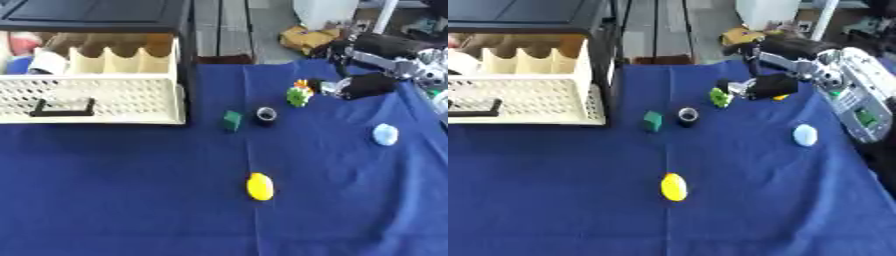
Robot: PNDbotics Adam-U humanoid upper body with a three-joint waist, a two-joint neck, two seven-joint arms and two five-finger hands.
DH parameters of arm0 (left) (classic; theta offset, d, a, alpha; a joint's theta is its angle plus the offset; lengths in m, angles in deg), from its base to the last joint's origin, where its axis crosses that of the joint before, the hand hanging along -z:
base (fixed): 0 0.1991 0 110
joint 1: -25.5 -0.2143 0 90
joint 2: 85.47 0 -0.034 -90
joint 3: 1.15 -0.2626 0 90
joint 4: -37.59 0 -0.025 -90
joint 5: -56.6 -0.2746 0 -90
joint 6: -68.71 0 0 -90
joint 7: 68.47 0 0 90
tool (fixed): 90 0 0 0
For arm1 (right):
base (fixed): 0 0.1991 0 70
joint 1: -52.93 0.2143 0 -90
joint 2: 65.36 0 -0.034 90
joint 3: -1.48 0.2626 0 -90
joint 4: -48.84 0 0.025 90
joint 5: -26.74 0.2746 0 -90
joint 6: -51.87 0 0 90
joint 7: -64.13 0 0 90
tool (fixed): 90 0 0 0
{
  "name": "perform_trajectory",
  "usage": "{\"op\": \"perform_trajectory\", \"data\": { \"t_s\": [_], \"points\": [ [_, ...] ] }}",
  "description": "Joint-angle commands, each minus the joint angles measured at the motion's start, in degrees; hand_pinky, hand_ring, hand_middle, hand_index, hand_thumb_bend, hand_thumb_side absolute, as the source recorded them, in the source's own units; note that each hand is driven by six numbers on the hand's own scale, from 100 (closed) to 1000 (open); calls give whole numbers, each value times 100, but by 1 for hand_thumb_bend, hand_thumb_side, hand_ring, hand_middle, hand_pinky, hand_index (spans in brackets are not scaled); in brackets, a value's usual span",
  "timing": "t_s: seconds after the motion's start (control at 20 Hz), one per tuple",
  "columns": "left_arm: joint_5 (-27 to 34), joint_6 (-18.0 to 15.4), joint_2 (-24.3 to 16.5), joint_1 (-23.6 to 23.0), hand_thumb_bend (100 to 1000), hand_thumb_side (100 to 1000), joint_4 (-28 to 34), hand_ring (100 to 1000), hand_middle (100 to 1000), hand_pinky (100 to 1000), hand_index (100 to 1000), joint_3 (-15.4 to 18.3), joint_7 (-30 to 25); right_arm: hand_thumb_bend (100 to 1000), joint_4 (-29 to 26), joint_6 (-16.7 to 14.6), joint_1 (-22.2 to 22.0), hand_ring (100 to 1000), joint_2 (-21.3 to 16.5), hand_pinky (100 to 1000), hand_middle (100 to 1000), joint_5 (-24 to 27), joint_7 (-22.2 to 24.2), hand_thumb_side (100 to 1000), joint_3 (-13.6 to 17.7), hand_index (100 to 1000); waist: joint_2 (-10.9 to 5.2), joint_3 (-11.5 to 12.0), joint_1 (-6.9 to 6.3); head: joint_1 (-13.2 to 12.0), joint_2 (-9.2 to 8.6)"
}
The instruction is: Pick up objects from table and place into drawer.
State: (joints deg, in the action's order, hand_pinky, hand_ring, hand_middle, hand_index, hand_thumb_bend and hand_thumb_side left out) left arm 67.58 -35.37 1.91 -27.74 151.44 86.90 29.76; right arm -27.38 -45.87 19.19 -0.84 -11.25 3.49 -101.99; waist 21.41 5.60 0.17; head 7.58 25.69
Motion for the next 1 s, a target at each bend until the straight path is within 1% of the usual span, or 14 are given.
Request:
{"op": "perform_trajectory", "data": {
  "t_s": [0.05,0.1,0.15,0.2,0.45,0.55,0.6,0.65,0.7,0.8,0.85,1.0],
  "points": [
    [-4,45,-15,63,151,973,74,752,746,598,870,8,-14,346,123,71,163,540,-57,384,214,-129,32,903,81,987,-97,6,8,43,-92],
    [-4,54,-8,61,150,973,74,752,746,596,870,7,-16,350,170,85,172,542,-46,386,243,-200,20,908,79,985,-91,11,10,51,-100],
    [-4,64,-2,60,150,973,74,752,746,595,870,4,-21,354,230,108,181,546,-32,390,249,-305,6,910,74,984,-85,17,10,61,-108],
    [-5,74,4,60,149,975,74,751,746,592,870,1,-27,366,294,138,191,564,-11,403,278,-415,-7,917,72,979,-79,23,9,68,-116],
    [-11,102,34,60,149,977,74,749,744,580,869,-11,-61,410,631,357,248,584,142,413,319,-926,-49,934,82,974,-34,63,8,119,-157],
    [-21,117,49,59,147,978,74,748,743,576,869,-19,-75,444,735,476,262,611,180,428,348,-1085,-90,933,102,974,-13,77,10,142,-184],
    [-26,122,57,61,146,979,74,747,743,570,869,-24,-83,465,794,565,269,639,201,450,371,-1192,-143,938,119,972,0,88,11,155,-195],
    [-31,125,65,62,146,979,74,746,743,569,869,-28,-89,468,847,650,275,652,230,460,377,-1280,-214,943,136,971,14,100,11,166,-207],
    [-35,127,72,64,144,980,74,745,742,562,868,-33,-96,468,886,724,279,696,254,498,396,-1337,-294,940,152,972,29,113,10,176,-222],
    [-45,131,83,68,137,979,74,742,741,546,867,-46,-116,462,958,874,282,739,285,524,431,-1392,-453,932,184,969,60,138,9,201,-260],
    [-53,135,88,70,142,983,74,741,740,543,867,-53,-130,477,1001,940,288,749,295,528,443,-1403,-511,936,198,968,76,150,9,217,-278],
    [-76,142,100,79,143,987,74,738,738,538,865,-61,-153,475,1100,1057,304,752,292,525,445,-1421,-635,932,237,967,133,180,20,268,-331]
  ]
}}
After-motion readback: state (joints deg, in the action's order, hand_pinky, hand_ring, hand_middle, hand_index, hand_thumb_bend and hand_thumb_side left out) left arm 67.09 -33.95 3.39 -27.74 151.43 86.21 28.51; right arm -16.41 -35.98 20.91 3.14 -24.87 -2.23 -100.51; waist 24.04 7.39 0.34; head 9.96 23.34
